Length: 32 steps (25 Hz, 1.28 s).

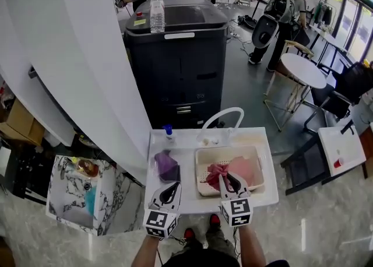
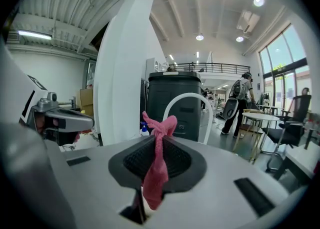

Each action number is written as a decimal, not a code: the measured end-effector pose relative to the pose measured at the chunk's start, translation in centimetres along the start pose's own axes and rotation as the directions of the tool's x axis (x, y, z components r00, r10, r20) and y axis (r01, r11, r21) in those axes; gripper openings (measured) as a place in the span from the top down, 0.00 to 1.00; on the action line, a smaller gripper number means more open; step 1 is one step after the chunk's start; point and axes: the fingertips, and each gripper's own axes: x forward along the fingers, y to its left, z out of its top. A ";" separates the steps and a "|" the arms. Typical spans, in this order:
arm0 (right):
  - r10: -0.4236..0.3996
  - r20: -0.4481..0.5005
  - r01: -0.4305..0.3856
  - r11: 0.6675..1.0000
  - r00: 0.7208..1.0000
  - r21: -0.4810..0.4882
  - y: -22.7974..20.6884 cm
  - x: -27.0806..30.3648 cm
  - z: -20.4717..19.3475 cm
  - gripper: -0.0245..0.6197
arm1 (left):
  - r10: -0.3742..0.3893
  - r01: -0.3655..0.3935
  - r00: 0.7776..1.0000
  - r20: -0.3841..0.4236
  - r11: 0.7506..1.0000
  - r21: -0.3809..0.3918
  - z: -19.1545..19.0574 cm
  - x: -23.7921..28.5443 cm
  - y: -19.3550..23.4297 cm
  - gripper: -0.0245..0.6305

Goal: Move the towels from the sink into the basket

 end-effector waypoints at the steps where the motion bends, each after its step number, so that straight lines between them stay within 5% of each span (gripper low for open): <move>1: 0.006 -0.005 -0.006 1.000 1.000 0.002 -0.1 0.3 -0.3 0.86 | 0.003 -0.003 1.000 -0.007 1.000 -0.002 -0.2 0.3 0.0 0.96; 17: 0.166 -0.124 -0.160 0.986 0.978 0.056 -0.6 4.9 -6.6 0.86 | 0.118 -0.127 0.986 -0.115 0.990 -0.069 -4.5 3.8 0.7 0.96; 32: 0.301 -0.253 -0.287 0.953 0.919 0.091 1.2 6.6 -14.2 0.86 | 0.197 -0.221 0.960 -0.199 0.969 -0.109 -9.8 4.5 1.2 0.96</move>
